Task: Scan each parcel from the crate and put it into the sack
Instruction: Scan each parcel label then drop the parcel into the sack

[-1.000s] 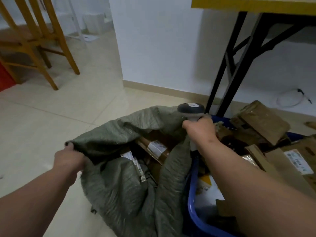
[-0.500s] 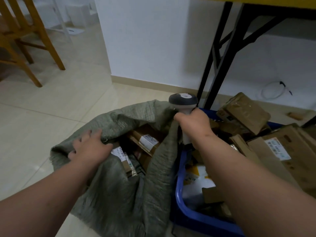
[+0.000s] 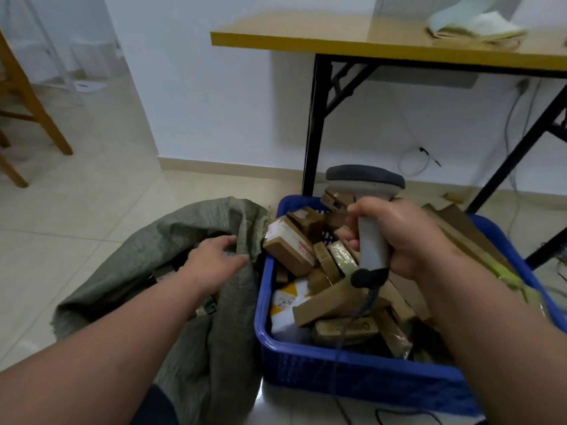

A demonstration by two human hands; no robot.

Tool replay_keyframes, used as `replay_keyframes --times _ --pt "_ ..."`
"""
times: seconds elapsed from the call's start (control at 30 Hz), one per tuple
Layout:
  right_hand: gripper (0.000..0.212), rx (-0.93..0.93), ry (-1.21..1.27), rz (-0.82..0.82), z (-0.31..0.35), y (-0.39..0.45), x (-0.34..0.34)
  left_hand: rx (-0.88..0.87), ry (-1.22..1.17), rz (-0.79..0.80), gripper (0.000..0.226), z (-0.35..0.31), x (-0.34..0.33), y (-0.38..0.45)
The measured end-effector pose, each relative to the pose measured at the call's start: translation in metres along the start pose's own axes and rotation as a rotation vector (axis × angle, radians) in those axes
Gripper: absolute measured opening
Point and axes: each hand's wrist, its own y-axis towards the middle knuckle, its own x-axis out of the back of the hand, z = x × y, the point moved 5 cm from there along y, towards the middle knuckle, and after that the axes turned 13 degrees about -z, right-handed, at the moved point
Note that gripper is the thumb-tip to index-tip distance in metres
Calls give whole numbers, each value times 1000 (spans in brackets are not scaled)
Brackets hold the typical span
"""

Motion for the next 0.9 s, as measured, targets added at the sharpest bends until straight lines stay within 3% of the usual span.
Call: replay_keyframes --times 0.2,0.43,0.77,0.9 --pt "17 12 -67 -88 -32 5 41 -82 2 51 67 -22 -35 -13" --pt "14 84 -225 -106 -38 31 43 -83 -21 -11 68 -27 -65 11" --pt "16 42 -311 -65 -52 62 34 222 -161 -19 88 -22 -110 64" --pt "16 18 -301 -8 -50 64 27 220 -131 -43 79 -26 -114 68"
